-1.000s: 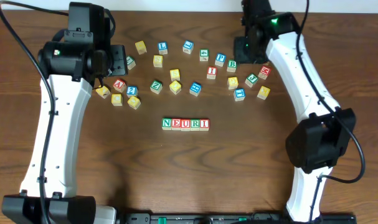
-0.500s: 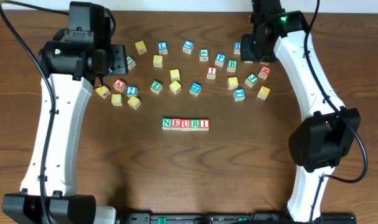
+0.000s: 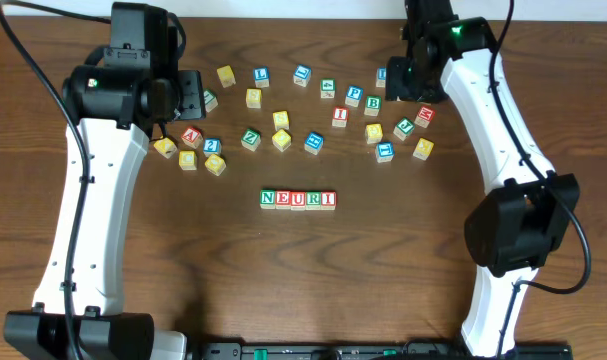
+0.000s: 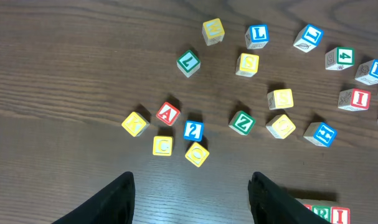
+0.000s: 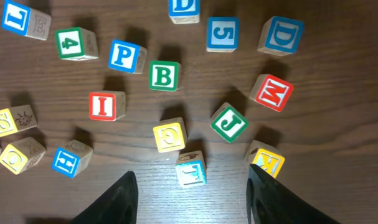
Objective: Spell out NEURIPS
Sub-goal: 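Move the right gripper over the blue P block in the cluster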
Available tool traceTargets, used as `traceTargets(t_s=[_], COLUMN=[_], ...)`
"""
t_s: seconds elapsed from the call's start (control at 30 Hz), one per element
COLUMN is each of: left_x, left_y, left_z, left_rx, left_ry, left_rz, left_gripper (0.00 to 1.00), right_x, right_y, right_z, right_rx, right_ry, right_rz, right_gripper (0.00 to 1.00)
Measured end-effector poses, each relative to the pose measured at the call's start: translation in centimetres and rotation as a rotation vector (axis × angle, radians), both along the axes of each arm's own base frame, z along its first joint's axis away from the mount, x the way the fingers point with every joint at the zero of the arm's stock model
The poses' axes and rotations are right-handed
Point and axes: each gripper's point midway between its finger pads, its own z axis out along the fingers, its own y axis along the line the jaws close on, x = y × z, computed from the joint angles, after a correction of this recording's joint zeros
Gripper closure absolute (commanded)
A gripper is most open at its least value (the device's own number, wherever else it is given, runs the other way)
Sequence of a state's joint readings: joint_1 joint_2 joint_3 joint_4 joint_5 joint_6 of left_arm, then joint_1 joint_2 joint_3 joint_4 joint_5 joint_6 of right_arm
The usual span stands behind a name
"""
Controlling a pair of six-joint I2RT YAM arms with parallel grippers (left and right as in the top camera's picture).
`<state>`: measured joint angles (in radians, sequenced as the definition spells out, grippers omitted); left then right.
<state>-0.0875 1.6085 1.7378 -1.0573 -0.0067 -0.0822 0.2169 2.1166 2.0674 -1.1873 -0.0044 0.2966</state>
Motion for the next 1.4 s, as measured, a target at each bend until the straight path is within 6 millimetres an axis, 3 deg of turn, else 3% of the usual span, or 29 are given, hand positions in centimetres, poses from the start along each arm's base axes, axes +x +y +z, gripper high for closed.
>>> traceTargets(t_s=[0.23, 0.63, 0.67, 0.77, 0.97, 1.4], left_x=[0.0, 0.0, 0.0, 0.1, 0.4, 1.4], left_y=[0.0, 0.0, 0.0, 0.0, 0.0, -0.1], left_z=[0.0, 0.0, 0.0, 0.0, 0.2, -1.7], left_rx=[0.000, 0.000, 0.000, 0.000, -0.003, 0.000], left_ry=[0.000, 0.000, 0.000, -0.003, -0.016, 0.022], left_rz=[0.000, 0.000, 0.000, 0.001, 0.003, 0.003], left_gripper=[0.42, 0.41, 0.33, 0.25, 0.24, 0.23], right_x=[0.1, 0.1, 0.0, 0.0, -0.1, -0.3], right_y=[-1.3, -1.1, -1.0, -0.7, -0.3, 0.7], right_z=[0.0, -0.1, 0.0, -0.1, -0.1, 0.0], right_rx=[0.002, 0.002, 0.002, 0.004, 0.009, 0.010], right_ry=[0.007, 0.007, 0.007, 0.007, 0.009, 0.008], right_rz=[-0.036, -0.032, -0.030, -0.026, -0.019, 0.003], right_gripper=[0.48, 0.45, 0.45, 0.44, 0.44, 0.44])
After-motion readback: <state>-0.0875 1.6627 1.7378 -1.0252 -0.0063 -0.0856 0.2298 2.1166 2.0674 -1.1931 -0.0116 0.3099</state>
